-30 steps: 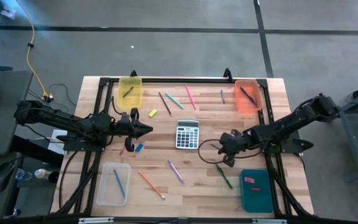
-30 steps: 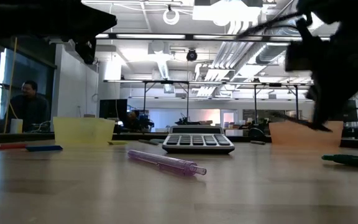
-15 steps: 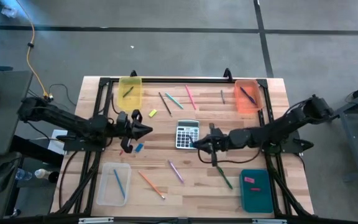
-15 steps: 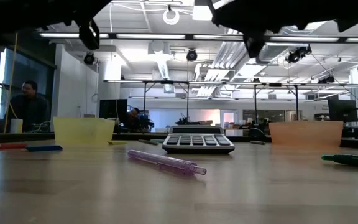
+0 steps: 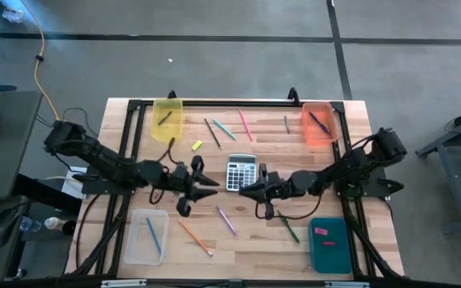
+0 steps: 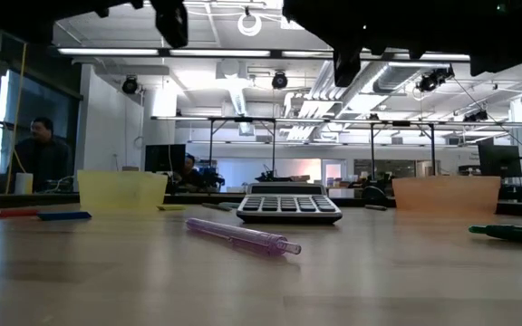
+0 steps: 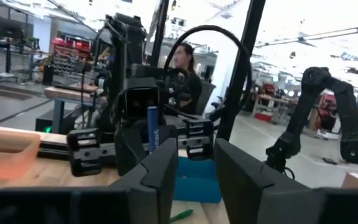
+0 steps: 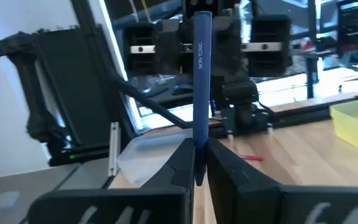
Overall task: Sort crayons/erasers/pens/pencils in bins
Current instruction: Put the blue crayon into the yellow bin
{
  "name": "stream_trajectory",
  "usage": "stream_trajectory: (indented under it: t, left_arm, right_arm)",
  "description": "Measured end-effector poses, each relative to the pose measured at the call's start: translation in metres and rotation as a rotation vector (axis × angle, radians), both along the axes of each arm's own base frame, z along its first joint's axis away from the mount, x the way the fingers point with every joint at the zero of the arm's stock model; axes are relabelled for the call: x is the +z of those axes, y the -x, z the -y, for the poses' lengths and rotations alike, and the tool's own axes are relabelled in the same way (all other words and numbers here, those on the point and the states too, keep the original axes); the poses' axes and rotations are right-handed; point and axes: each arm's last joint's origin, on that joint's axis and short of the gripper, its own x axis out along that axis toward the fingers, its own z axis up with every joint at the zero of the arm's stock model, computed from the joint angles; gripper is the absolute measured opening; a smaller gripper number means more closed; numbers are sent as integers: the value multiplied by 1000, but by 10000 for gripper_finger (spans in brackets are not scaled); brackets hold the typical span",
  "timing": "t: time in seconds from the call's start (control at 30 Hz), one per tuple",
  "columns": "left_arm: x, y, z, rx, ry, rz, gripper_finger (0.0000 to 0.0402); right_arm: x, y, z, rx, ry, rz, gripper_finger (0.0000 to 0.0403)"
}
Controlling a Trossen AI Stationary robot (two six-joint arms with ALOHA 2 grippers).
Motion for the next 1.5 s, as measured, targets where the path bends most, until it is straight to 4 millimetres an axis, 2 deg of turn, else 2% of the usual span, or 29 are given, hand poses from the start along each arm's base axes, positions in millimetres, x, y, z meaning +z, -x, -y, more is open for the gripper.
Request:
stream_trajectory:
  t: [0.33,0.83,1.13,1.5]
  left_arm:
    - [-5,-43,12,39,-33,-39,140]
    - [-14,-76,16,91,-67,-63,136]
    - [-11,-78,17,92,-72,-51,101]
    - [-11,-78,12,92,-108,-52,10]
  right_arm:
    - [2,1,-4,15,13,27,12]
    - [2,1,-5,39,23,26,12]
    - [1,1,-5,44,25,23,12]
    - [0,1,-5,49,63,20,18]
